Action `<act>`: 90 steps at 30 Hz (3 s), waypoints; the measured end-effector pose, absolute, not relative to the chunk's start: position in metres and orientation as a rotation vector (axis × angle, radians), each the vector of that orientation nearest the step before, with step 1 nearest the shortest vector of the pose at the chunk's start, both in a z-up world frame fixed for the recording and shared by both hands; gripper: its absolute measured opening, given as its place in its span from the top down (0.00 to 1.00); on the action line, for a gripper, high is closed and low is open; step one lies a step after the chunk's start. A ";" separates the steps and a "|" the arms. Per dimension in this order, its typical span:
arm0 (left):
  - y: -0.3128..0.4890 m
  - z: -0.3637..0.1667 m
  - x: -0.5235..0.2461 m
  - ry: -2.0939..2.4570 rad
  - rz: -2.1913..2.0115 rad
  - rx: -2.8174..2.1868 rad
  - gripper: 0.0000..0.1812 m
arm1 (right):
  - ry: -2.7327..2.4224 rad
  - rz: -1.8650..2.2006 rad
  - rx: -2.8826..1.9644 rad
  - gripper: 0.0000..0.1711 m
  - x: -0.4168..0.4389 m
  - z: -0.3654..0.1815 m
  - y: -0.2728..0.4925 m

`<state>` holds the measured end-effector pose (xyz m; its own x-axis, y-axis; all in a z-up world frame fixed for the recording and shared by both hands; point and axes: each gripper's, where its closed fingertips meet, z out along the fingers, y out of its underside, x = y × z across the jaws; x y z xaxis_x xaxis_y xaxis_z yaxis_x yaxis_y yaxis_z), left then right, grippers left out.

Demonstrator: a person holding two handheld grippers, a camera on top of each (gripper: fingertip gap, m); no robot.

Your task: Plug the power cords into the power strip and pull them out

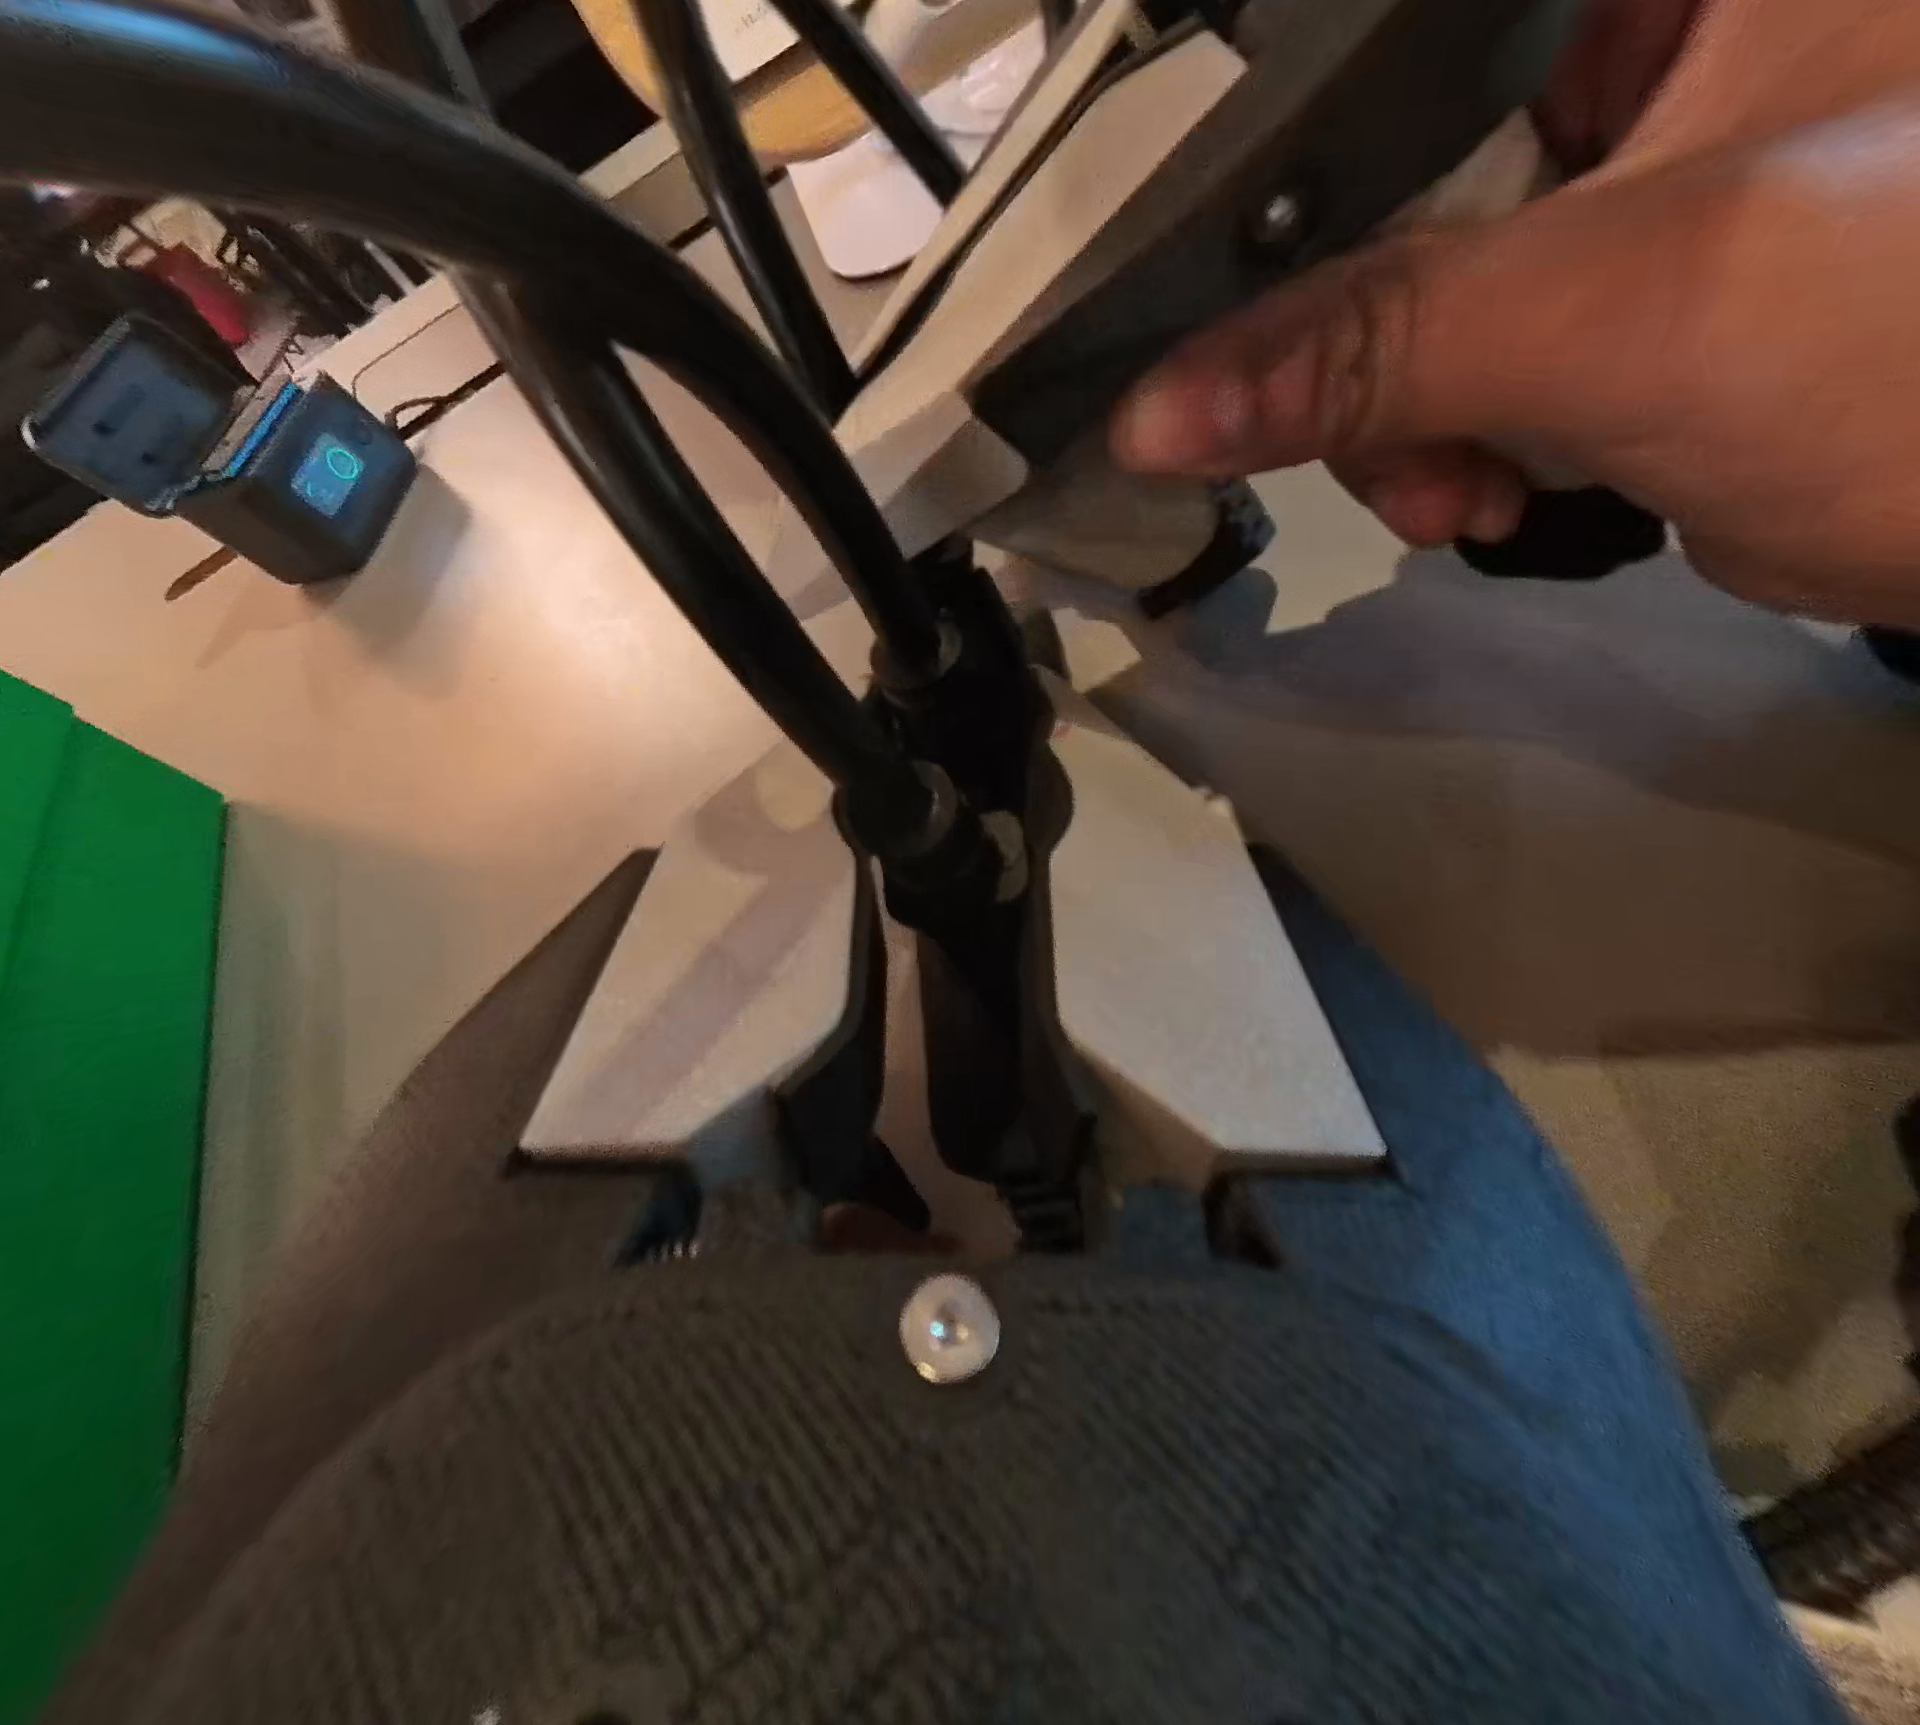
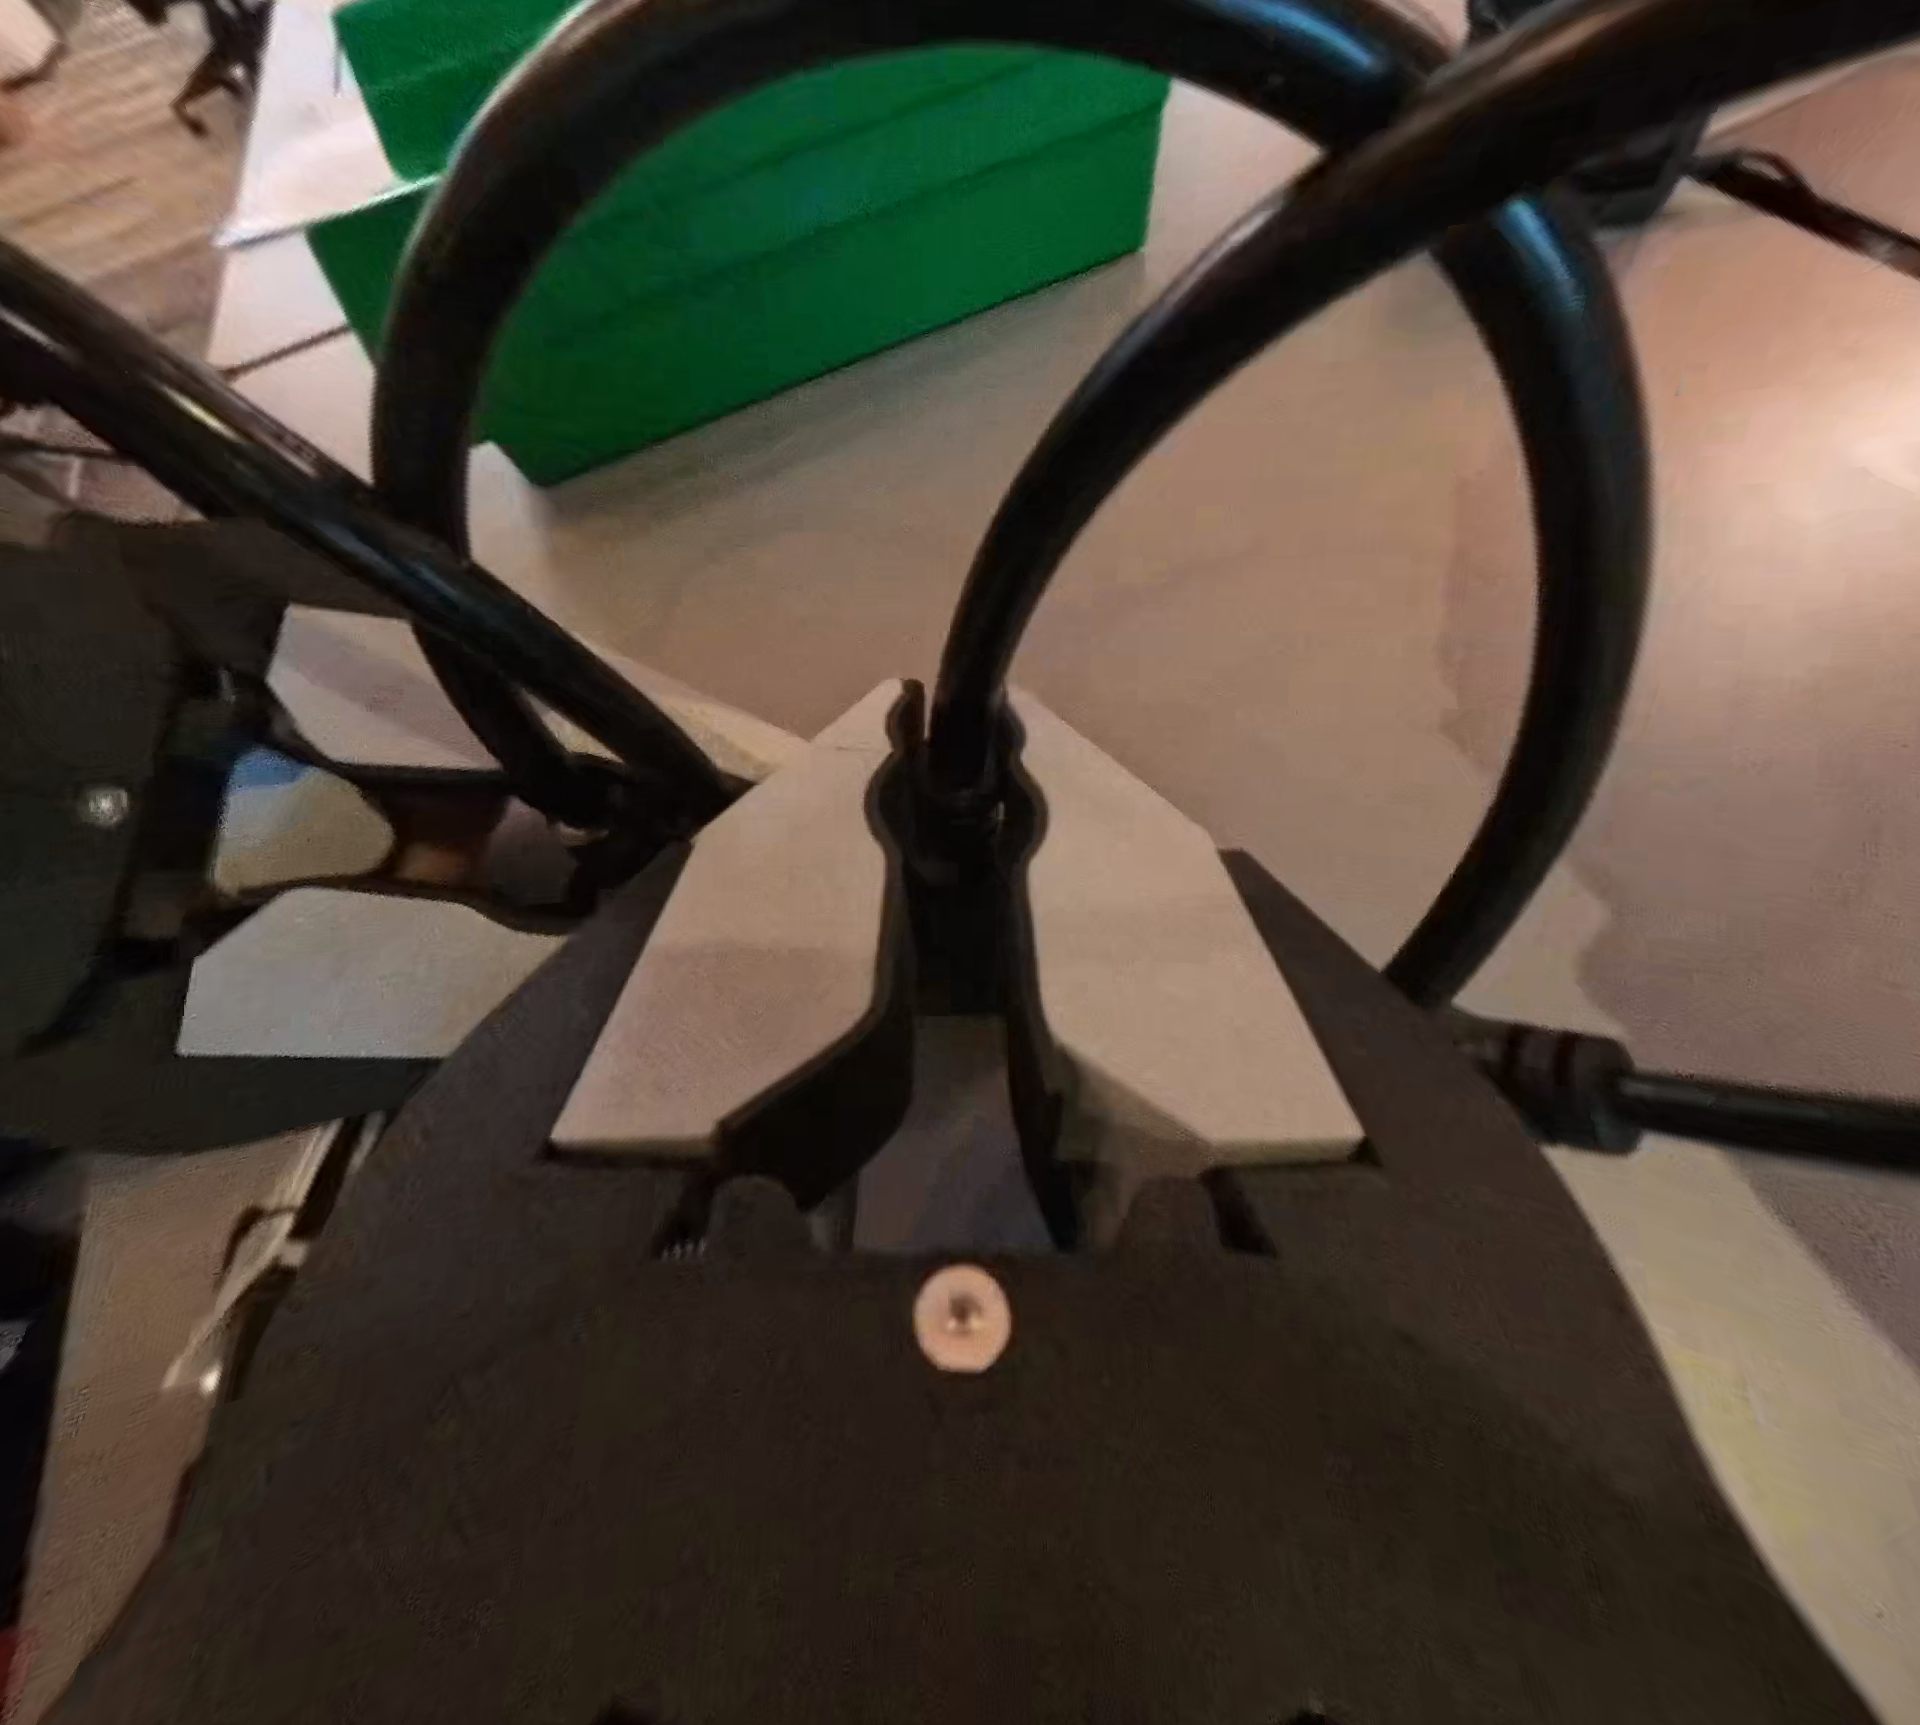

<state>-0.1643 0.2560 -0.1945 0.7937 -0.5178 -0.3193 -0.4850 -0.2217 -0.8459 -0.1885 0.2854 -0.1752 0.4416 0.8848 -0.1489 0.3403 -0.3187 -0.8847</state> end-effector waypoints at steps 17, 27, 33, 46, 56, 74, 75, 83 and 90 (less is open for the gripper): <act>0.256 -0.194 -0.164 0.748 0.003 -1.858 0.88 | -1.060 0.679 -1.840 0.94 -0.193 -0.173 0.282; 0.254 -0.193 -0.159 0.763 -0.004 -1.842 0.88 | -1.039 0.709 -1.848 0.94 -0.188 -0.172 0.281; 0.253 -0.187 -0.163 0.741 -0.018 -1.814 0.88 | -1.121 0.597 -1.776 0.95 -0.190 -0.168 0.276; 0.254 -0.183 -0.162 0.721 -0.066 -1.806 0.88 | -1.094 0.526 -1.723 0.95 -0.190 -0.158 0.271; 0.254 -0.193 -0.154 0.767 0.040 -1.830 0.88 | -0.971 0.932 -1.876 0.95 -0.180 -0.171 0.289; 0.254 -0.193 -0.153 0.765 0.011 -1.839 0.88 | -0.991 0.912 -1.854 0.95 -0.183 -0.168 0.285; 0.255 -0.193 -0.154 0.756 -0.001 -1.848 0.88 | -1.028 0.866 -1.830 0.95 -0.185 -0.166 0.280; 0.260 -0.193 -0.170 0.724 0.003 -1.865 0.88 | -1.060 0.670 -1.676 0.95 -0.184 -0.141 0.274; 0.249 -0.194 -0.156 0.794 -0.136 -1.854 0.88 | -0.760 0.882 -1.618 0.95 -0.132 -0.104 0.303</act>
<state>-0.1561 0.2488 -0.1935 0.7721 -0.5777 -0.2646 -0.4563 -0.2143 -0.8636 -0.1318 0.3032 -0.1043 0.5193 0.8397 -0.1588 0.0328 -0.2053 -0.9781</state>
